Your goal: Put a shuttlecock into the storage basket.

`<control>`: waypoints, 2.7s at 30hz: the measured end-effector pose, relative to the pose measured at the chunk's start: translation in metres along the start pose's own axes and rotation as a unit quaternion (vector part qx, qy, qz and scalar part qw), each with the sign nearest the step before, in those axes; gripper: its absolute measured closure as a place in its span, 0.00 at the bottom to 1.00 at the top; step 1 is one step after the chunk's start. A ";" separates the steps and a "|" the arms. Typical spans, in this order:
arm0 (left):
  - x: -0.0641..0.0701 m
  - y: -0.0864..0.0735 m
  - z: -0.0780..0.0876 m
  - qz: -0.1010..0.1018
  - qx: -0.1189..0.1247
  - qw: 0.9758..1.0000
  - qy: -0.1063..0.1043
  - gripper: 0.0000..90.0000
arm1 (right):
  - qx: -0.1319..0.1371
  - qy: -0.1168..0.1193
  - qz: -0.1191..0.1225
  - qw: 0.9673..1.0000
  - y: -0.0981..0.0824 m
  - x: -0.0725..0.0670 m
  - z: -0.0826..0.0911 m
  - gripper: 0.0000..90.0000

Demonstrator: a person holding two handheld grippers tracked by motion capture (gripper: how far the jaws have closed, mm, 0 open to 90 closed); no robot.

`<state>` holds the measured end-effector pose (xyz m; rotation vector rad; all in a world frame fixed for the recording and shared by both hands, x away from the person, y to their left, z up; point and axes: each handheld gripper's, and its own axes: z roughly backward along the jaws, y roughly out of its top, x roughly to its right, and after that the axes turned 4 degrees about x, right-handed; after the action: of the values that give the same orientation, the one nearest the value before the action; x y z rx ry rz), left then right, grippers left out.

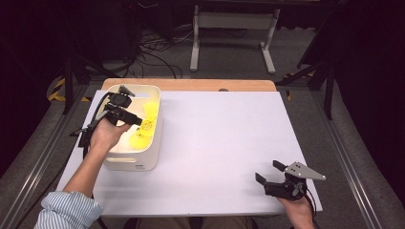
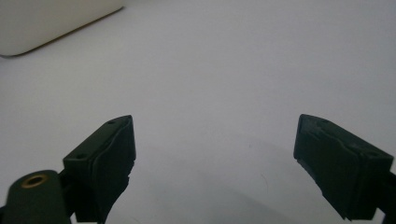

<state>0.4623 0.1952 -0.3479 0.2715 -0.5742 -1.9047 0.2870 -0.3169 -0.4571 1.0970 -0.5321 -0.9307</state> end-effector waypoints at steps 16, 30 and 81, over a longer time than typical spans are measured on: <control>0.001 -0.006 0.018 -0.003 0.027 1.000 -0.005 0.41 | 0.001 0.002 0.003 1.000 0.000 0.000 0.000 0.15; 0.005 -0.011 0.032 -0.018 0.032 0.999 -0.006 0.42 | 0.000 0.003 0.004 1.000 0.000 -0.001 0.000 0.15; -0.017 -0.023 0.067 0.003 0.037 0.999 -0.002 0.42 | -0.002 0.004 0.003 1.000 0.000 -0.001 -0.001 0.15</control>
<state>0.4211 0.2352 -0.3029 0.3132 -0.6496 -1.8806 0.2873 -0.3157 -0.4576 1.0952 -0.5272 -0.9224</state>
